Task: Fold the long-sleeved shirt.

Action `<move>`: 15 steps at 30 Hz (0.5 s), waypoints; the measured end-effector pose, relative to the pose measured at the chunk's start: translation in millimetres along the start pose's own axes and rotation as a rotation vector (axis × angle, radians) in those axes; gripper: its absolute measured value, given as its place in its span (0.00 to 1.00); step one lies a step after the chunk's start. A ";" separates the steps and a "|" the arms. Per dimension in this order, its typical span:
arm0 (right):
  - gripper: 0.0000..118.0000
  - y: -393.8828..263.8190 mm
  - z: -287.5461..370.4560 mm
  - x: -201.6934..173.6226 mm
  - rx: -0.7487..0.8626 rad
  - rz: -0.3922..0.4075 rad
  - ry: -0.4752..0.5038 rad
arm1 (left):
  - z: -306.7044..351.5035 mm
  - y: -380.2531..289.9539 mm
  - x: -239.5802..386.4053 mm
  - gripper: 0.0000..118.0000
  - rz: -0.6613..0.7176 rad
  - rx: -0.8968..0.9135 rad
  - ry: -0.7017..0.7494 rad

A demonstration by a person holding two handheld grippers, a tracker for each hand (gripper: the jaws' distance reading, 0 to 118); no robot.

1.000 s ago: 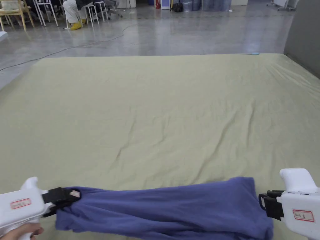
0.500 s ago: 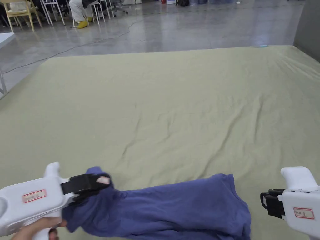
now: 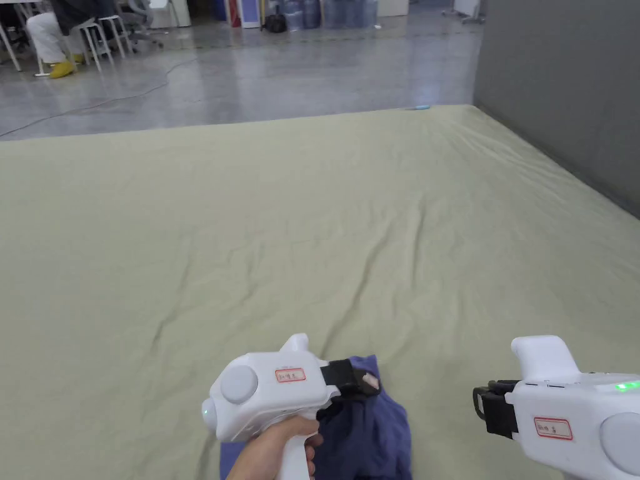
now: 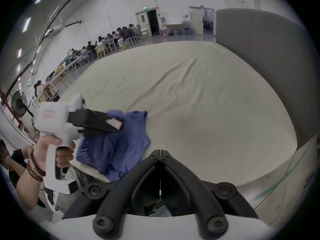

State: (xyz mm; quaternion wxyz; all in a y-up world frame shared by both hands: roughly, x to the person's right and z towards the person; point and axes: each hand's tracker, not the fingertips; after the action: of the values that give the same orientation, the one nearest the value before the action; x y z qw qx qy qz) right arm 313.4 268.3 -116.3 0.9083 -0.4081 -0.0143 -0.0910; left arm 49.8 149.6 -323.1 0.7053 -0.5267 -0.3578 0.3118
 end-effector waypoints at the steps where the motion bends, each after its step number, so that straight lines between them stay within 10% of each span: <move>1: 0.02 -2.2 2.9 3.8 0.002 -0.011 -0.006 | 1.3 -4.5 1.0 0.39 -0.004 0.007 0.005; 3: 0.02 -5.8 5.5 10.3 0.002 -0.025 -0.014 | 16.9 -3.4 1.4 0.97 -0.004 0.014 -0.036; 10: 0.02 -4.8 -6.7 6.7 -0.017 -0.027 -0.008 | 135.3 -3.7 26.6 0.97 -0.186 0.230 -0.101; 11: 0.02 -3.5 -8.3 4.2 -0.014 -0.027 0.002 | 148.0 -8.9 28.0 0.72 -0.217 0.261 -0.085; 12: 0.02 -1.1 -10.4 0.5 -0.011 -0.025 0.013 | 156.6 -15.9 29.7 0.00 -0.306 0.330 0.070; 15: 0.02 3.4 -16.3 -10.4 -0.005 -0.005 0.031 | 156.3 -37.8 26.3 0.00 -0.486 0.361 0.285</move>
State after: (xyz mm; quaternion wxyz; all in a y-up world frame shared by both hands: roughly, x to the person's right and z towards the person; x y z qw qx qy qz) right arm 303.0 260.0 -130.7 0.9071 -0.4089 -0.0008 -0.0997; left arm -63.5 242.8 -252.4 0.8840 -0.3307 -0.3094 0.1161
